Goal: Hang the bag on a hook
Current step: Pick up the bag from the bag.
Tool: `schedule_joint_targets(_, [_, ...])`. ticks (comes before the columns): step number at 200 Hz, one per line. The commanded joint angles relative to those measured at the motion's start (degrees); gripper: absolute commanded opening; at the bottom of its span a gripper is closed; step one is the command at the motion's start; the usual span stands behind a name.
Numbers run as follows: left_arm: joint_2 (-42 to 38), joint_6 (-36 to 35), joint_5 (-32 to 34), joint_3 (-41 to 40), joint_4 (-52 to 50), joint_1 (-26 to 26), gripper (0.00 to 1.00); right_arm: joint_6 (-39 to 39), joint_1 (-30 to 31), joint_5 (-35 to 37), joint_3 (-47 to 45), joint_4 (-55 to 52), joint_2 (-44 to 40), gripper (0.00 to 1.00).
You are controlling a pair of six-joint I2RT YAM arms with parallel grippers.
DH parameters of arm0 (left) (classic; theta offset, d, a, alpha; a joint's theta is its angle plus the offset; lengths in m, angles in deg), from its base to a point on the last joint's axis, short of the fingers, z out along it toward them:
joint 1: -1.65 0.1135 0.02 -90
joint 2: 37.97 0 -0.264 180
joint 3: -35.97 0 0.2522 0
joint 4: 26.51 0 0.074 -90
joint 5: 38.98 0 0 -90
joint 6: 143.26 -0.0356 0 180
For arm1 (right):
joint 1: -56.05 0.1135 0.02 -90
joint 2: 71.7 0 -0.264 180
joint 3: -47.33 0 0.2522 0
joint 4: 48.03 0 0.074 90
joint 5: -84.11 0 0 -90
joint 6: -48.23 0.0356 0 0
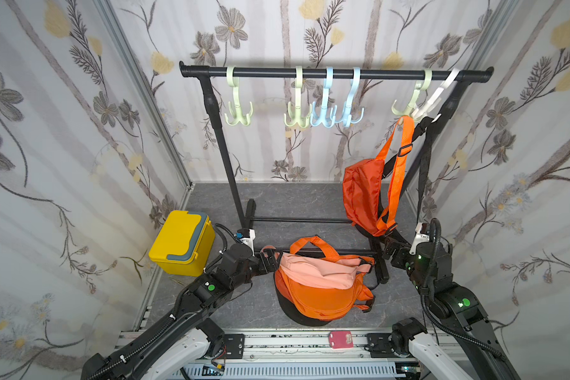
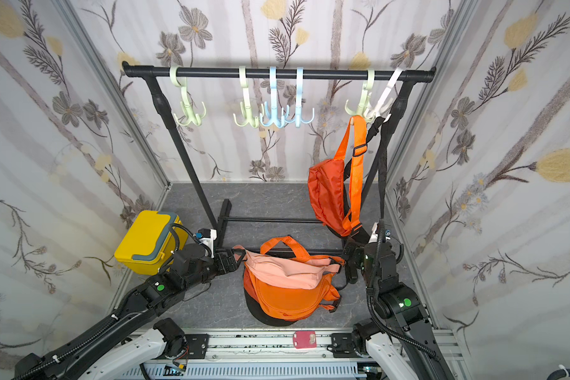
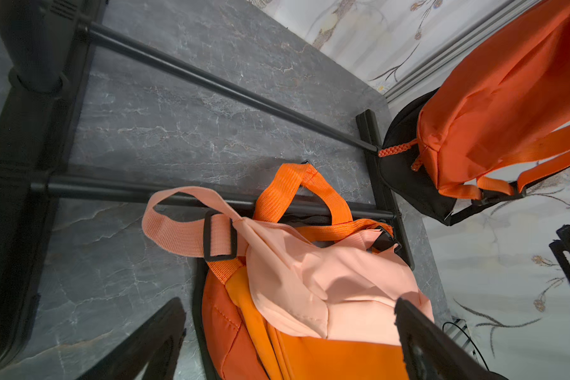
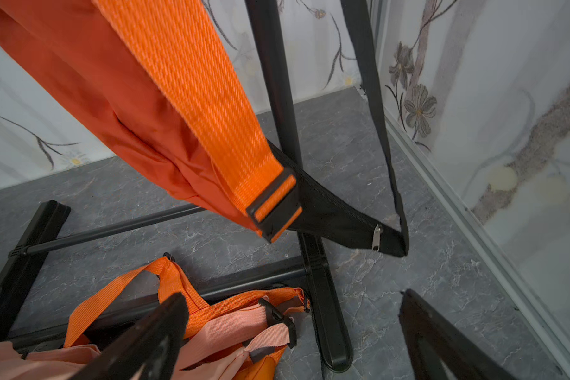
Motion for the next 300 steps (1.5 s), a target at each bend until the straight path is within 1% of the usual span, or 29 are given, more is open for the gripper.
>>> schedule_joint_targets(1, [-0.2,2.4,2.0,-1.4,1.6,-1.3,0.97,5.5,0.8,-1.6,-3.4,2.0,-1.5,0.99])
schedule_joint_targets(37, [0.5,4.9,3.5,-4.0,2.9,-4.6,0.94,11.2,6.5,-4.4,-8.1,5.6,-0.4,1.0])
schedule_joint_targets(57, [0.0,6.5,5.6,-5.6,3.8,-7.2,0.9,13.4,9.7,-3.9,-11.8,8.6,-0.1,1.0])
schedule_joint_targets(85, [2.1,8.4,5.2,-6.2,8.8,-9.6,0.84,14.8,13.0,-2.4,-14.0,10.2,0.7,0.99])
schedule_joint_targets(99, [4.9,8.6,4.8,-4.7,10.3,-10.8,0.84,15.4,14.3,-2.0,-14.6,10.7,1.4,1.0])
schedule_joint_targets(124, [9.4,10.6,3.3,-3.1,15.0,-13.2,0.93,16.5,17.0,-0.4,-15.5,11.9,2.3,0.99])
schedule_joint_targets(139, [12.5,11.8,2.7,-2.8,18.6,-13.8,0.93,17.2,18.3,0.5,-16.0,12.9,2.9,1.0])
schedule_joint_targets(159, [18.0,11.6,2.6,-0.4,19.9,-14.4,0.91,17.6,19.9,1.6,-16.0,13.9,3.8,0.99])
schedule_joint_targets(175, [22.1,10.9,3.0,1.0,20.3,-14.5,0.83,17.7,21.0,2.3,-15.4,14.2,4.2,0.99])
schedule_joint_targets(183, [23.7,10.3,4.0,1.7,19.5,-14.5,0.75,17.7,21.3,2.9,-15.1,14.1,4.2,0.99])
schedule_joint_targets(191, [24.8,9.6,4.9,2.4,18.5,-14.5,0.56,17.7,21.6,3.2,-14.8,13.9,3.9,1.0])
schedule_joint_targets(201, [25.4,8.4,6.1,3.6,17.4,-14.3,0.28,17.5,21.9,3.5,-14.4,13.7,3.3,1.0])
schedule_joint_targets(204, [25.4,7.9,6.4,4.1,17.0,-14.3,0.21,17.5,22.0,3.6,-14.3,13.6,3.2,0.99])
schedule_joint_targets(209, [25.4,6.9,6.7,5.1,16.3,-14.3,0.12,17.3,22.1,3.9,-14.1,13.5,2.7,1.0])
schedule_joint_targets(217, [25.2,4.7,7.4,7.5,14.6,-14.2,0.0,16.8,22.1,4.3,-13.6,13.0,2.2,1.0])
schedule_joint_targets(235, [24.9,-2.1,7.9,14.7,10.2,-14.1,0.0,13.1,22.1,4.6,-11.2,11.5,1.4,1.0])
schedule_joint_targets(253, [25.9,-10.0,3.8,23.3,5.0,-13.3,0.0,7.2,22.2,2.8,-7.4,10.4,0.7,0.99])
schedule_joint_targets(265, [26.2,-15.0,0.9,29.5,0.6,-12.7,0.0,2.0,22.2,-1.5,-4.8,11.1,0.1,1.0])
schedule_joint_targets(276, [28.0,-18.9,-1.5,34.8,-3.4,-12.2,0.0,-2.0,22.2,-5.6,-2.4,11.6,0.2,1.0])
schedule_joint_targets(291, [28.6,-24.1,-4.7,41.0,-8.8,-11.8,0.0,-6.0,22.3,-10.8,-0.5,12.0,0.6,1.0])
schedule_joint_targets(294, [28.7,-25.2,-5.5,43.5,-10.1,-11.6,0.0,-6.7,22.3,-12.2,1.4,12.2,0.7,0.99])
schedule_joint_targets(300, [29.2,-27.6,-7.5,46.7,-13.4,-11.5,0.0,-8.0,22.3,-14.4,2.4,12.8,0.7,1.0])
